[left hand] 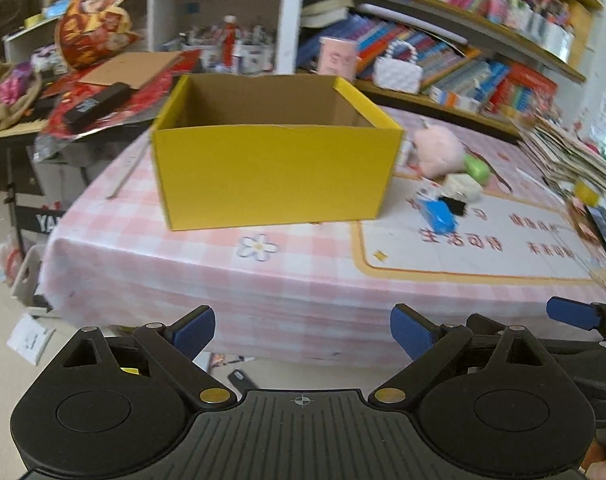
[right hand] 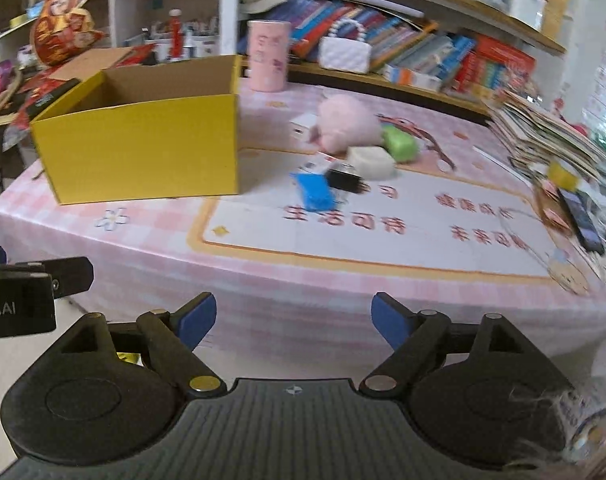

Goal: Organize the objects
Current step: 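Move both tools back toward the blue eraser and binder clip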

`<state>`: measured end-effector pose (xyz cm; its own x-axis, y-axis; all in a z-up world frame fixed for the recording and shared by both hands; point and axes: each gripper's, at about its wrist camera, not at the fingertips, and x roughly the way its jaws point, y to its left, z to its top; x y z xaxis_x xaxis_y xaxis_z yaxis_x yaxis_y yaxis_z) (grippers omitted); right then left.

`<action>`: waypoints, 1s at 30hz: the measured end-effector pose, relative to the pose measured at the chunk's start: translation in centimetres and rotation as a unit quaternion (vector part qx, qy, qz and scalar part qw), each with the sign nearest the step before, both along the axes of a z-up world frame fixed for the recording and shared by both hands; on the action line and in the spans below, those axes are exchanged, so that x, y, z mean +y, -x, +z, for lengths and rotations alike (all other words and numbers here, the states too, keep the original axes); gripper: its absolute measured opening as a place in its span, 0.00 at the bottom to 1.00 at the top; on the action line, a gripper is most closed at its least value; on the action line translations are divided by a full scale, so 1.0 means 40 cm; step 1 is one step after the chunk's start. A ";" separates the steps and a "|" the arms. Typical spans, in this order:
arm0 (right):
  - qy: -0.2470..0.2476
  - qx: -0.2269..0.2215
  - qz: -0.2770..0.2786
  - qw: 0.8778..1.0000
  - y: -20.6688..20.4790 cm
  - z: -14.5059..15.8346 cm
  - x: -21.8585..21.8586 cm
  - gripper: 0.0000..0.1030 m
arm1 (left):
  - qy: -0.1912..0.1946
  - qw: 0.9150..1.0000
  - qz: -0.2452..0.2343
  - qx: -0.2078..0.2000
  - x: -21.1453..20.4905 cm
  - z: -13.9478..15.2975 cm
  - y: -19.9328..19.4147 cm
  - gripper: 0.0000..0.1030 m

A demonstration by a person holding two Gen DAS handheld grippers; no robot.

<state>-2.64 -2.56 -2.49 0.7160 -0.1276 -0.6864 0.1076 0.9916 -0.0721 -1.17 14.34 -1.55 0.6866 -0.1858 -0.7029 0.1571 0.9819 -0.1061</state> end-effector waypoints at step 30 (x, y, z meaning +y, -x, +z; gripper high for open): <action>0.003 0.028 -0.090 0.996 -0.102 -0.015 -0.347 0.90 | -0.001 0.995 -0.095 0.028 -0.360 -0.018 -0.175 0.95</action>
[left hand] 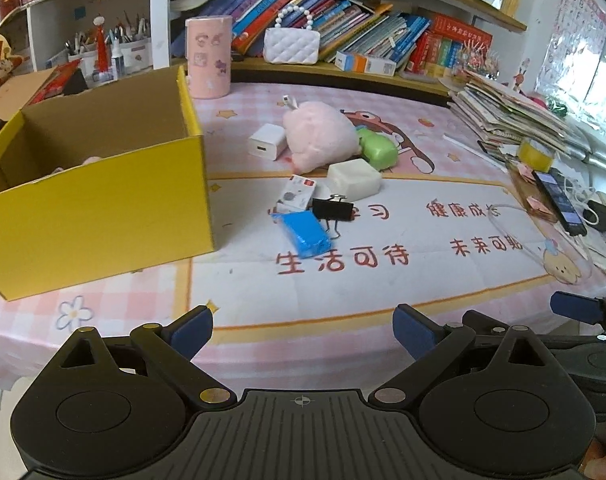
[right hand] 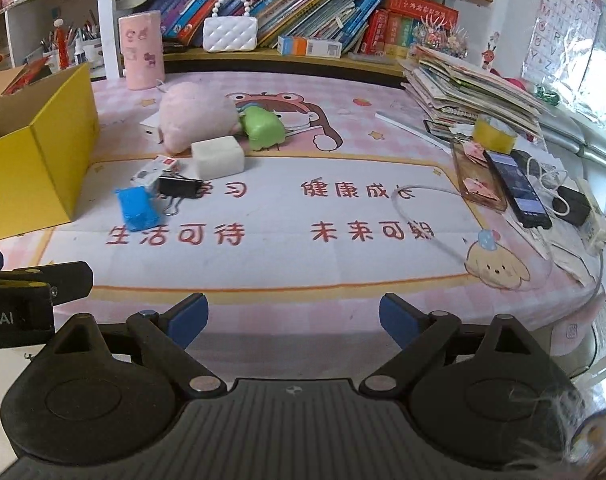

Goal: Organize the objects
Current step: 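Move both tools back toward the blue eraser and binder clip, then grasp the blue eraser with the left tool while the right tool grasps the black binder clip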

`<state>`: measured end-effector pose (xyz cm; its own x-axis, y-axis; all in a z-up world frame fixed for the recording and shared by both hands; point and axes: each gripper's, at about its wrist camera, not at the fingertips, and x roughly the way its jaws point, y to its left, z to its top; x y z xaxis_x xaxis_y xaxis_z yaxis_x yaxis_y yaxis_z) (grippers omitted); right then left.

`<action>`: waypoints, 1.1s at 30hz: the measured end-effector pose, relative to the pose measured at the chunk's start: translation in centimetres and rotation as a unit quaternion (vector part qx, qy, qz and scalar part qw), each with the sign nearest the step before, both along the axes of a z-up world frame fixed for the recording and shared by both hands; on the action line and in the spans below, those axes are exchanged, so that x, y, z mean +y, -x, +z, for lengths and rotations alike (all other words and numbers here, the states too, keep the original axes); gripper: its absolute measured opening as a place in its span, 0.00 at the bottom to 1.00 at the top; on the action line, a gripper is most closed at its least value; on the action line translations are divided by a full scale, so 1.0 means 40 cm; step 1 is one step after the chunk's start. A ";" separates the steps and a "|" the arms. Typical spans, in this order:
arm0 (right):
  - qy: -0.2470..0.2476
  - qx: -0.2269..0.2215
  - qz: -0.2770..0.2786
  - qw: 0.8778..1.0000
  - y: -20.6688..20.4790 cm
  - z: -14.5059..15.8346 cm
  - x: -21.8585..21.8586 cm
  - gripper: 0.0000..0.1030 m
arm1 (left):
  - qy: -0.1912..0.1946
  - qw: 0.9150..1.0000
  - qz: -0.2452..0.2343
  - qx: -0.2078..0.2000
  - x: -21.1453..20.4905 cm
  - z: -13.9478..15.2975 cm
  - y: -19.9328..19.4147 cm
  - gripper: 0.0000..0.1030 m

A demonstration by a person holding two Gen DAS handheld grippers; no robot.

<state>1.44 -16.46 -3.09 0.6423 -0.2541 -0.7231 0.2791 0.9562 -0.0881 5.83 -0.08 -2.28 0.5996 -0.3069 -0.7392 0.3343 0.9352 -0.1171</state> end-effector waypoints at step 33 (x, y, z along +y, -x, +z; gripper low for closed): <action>-0.045 0.002 0.127 0.991 -0.233 -0.048 -0.176 0.73 | -0.030 0.991 0.130 0.019 -0.148 -0.129 -0.249 0.26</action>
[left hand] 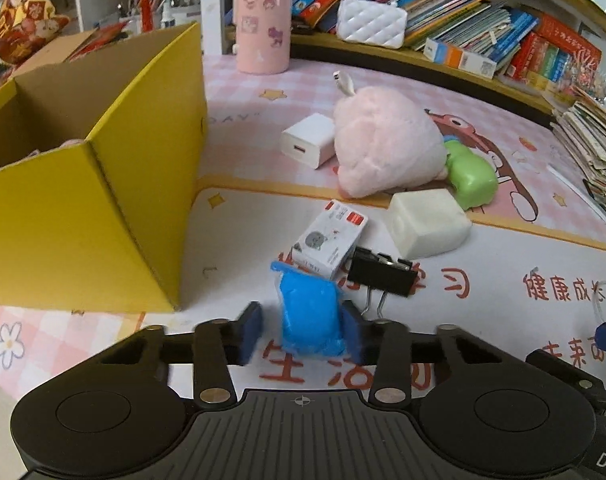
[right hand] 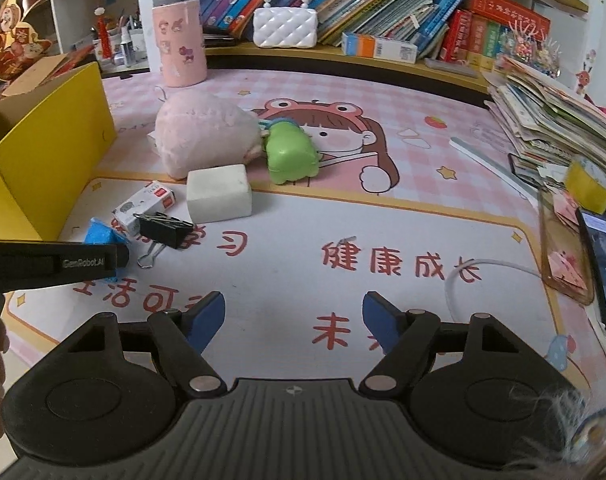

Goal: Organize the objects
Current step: 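Grasp the blue eraser with the left tool while the right tool grasps the black binder clip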

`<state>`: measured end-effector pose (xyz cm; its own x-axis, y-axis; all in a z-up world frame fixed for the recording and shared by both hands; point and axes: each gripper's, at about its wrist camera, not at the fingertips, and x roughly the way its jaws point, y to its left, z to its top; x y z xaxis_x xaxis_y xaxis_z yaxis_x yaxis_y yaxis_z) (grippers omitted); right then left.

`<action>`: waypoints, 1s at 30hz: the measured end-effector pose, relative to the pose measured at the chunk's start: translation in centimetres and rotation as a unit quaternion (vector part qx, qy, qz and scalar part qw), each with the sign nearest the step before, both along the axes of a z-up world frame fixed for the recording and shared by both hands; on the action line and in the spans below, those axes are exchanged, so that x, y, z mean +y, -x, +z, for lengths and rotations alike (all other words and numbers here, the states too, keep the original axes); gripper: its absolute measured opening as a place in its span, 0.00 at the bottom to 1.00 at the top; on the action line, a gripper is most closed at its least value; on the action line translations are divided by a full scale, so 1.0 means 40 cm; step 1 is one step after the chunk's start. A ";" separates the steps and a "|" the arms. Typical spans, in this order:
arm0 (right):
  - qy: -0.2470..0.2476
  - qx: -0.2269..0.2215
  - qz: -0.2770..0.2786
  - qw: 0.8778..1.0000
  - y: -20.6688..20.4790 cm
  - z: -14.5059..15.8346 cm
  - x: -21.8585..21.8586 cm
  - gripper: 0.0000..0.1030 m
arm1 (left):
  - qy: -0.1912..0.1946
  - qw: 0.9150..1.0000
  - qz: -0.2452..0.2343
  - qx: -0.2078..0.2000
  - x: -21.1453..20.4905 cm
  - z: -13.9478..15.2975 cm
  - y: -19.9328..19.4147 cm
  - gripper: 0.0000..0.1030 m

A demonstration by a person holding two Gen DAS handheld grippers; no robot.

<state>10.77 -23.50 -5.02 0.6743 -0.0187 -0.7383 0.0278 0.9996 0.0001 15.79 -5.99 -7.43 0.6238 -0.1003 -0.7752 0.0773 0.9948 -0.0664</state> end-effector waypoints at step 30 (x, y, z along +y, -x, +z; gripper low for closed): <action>-0.010 -0.028 0.027 0.999 -0.198 -0.084 0.241 0.44 | -0.016 0.999 0.051 0.001 0.247 0.117 0.211 0.25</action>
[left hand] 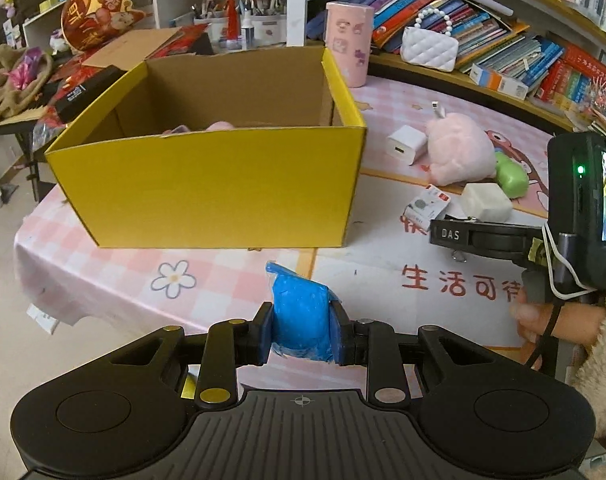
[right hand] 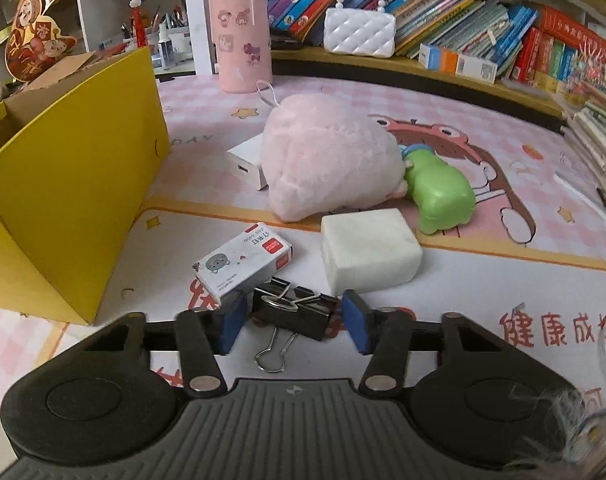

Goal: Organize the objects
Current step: 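Grasp the blue eraser with the left tool while the right tool grasps the black binder clip, then carry the blue eraser and binder clip over the yellow box with both tools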

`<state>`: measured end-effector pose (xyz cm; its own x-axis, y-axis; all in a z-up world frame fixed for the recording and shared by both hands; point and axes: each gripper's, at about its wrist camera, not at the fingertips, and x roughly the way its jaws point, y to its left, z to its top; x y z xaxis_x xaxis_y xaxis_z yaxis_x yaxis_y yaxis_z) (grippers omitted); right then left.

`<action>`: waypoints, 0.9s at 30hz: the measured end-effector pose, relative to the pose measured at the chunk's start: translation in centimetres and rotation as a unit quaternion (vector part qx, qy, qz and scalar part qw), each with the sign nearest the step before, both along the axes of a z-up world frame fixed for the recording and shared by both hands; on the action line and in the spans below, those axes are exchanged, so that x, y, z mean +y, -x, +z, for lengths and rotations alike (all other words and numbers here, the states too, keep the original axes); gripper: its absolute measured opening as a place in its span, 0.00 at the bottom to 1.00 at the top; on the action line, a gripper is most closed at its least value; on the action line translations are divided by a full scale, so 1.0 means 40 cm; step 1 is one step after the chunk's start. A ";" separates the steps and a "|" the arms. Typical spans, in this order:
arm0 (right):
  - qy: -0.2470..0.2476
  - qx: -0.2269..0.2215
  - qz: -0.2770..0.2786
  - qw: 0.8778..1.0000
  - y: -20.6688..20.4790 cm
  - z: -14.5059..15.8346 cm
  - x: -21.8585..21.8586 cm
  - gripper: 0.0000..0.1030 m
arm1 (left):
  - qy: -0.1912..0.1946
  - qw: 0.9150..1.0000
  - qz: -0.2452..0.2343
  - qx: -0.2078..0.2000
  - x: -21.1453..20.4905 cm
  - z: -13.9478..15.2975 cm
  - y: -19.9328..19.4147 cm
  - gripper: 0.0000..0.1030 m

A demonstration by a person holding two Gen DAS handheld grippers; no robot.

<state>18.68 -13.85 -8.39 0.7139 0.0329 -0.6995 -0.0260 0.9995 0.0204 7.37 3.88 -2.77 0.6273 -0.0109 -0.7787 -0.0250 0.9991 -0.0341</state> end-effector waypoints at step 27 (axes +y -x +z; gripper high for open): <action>-0.004 0.001 0.066 0.998 0.306 0.133 0.138 0.43 | 0.081 0.994 -0.051 -0.057 0.130 0.026 0.060 0.25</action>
<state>6.44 -8.34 -3.08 0.7008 0.1331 -0.7008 -0.1582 0.9870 0.0292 4.97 9.07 -1.71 0.7009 -0.1973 -0.6854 0.0885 0.9776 -0.1909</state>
